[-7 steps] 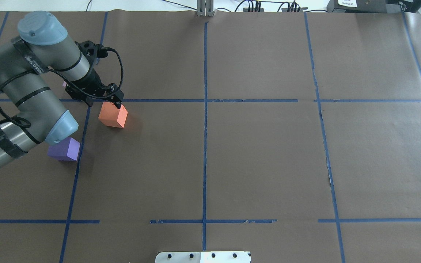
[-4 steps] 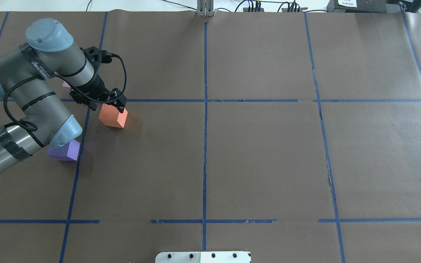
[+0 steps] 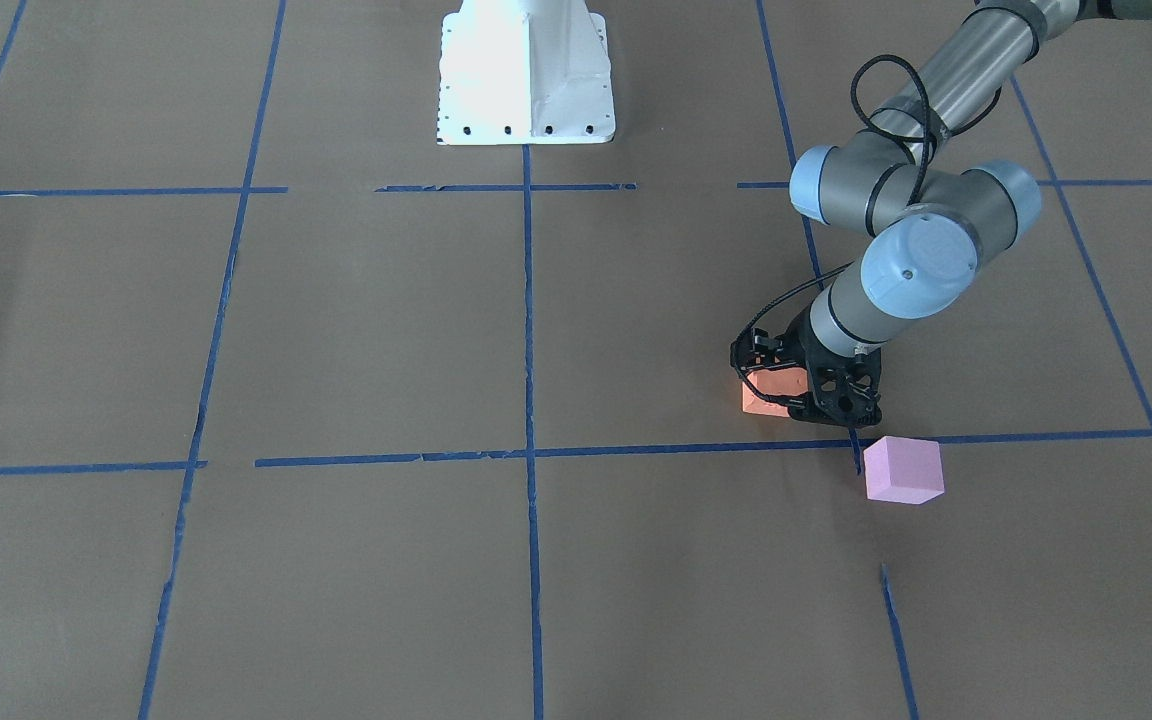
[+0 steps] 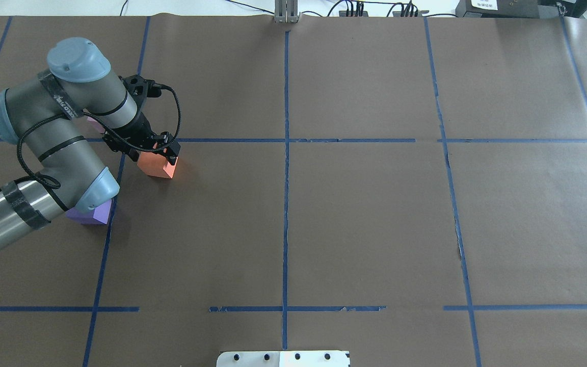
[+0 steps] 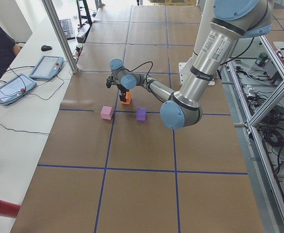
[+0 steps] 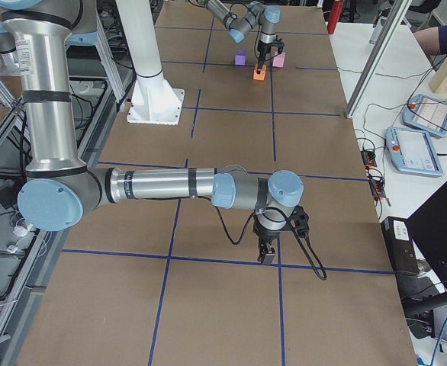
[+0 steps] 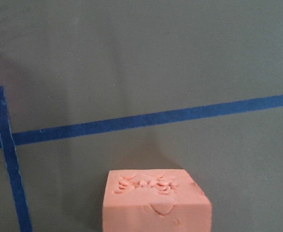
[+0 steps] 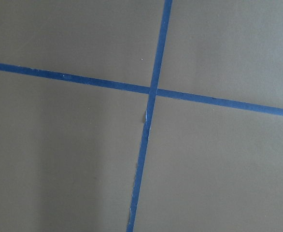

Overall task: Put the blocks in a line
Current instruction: 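Close the left gripper on the orange cube and lift it, then carry the orange cube with the left gripper toward the pink cube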

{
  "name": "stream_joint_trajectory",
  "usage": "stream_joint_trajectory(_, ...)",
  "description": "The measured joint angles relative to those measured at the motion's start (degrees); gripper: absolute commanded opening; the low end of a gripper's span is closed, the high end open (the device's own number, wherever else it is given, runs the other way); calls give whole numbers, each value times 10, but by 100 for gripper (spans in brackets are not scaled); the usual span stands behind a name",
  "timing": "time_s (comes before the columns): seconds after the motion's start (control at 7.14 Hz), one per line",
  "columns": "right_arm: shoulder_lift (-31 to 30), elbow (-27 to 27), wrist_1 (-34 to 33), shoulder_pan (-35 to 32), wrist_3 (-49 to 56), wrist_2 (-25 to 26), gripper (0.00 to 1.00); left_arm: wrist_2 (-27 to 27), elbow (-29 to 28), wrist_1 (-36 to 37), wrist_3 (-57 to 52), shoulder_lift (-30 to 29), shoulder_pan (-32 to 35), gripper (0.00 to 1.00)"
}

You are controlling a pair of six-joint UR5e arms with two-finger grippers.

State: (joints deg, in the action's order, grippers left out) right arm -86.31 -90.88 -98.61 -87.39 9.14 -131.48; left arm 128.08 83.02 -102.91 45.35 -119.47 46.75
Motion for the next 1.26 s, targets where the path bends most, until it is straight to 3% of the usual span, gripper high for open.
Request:
stream_joint_trajectory(0.14,0,0,0,0,0,0,100,-1,-5,-5,0,0,-1,67)
stream_joint_trajectory(0.42,0,0,0,0,0,0,100,-2,-7,-14,0,-1,-2,15)
stream_joint_trajectory(0.56,0,0,0,0,0,0,100,-2,-7,-16,0,-1,-2,2)
stream_joint_trajectory(0.84,0,0,0,0,0,0,100,-1,18,-11,1,0,9,2)
stream_joint_trajectory(1.26,0,0,0,0,0,0,100,1,109,53,-8,24,60,2)
